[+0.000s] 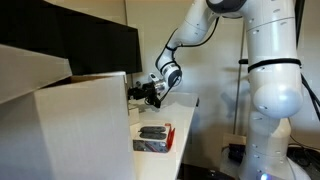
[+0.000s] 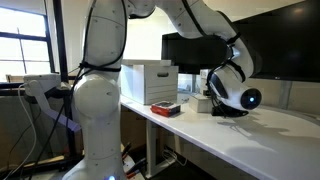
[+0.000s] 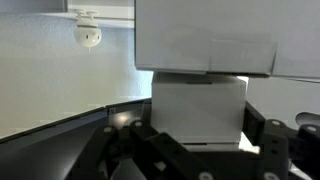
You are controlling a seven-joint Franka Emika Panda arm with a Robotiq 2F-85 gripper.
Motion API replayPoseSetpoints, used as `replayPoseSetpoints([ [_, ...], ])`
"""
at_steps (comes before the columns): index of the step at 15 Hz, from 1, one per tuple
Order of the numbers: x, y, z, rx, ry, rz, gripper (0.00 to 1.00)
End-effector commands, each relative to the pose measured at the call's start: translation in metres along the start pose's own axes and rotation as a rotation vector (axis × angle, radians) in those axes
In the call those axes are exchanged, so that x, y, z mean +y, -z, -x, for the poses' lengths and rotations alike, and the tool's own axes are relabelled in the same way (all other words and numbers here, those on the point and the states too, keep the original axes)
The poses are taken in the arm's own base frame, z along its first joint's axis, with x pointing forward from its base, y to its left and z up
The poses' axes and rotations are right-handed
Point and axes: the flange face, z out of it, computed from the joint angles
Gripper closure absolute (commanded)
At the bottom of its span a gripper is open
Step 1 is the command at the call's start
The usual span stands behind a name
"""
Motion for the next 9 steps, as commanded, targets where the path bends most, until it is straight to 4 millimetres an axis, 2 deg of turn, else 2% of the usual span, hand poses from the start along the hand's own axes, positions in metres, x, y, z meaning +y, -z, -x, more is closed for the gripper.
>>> replayPoseSetpoints([
  [1, 0.0004, 0.0003, -0.0001, 0.0, 0.0, -0.001, 0.17],
  [9, 0.0004, 0.0003, -0.0001, 0.0, 0.0, -0.001, 0.17],
])
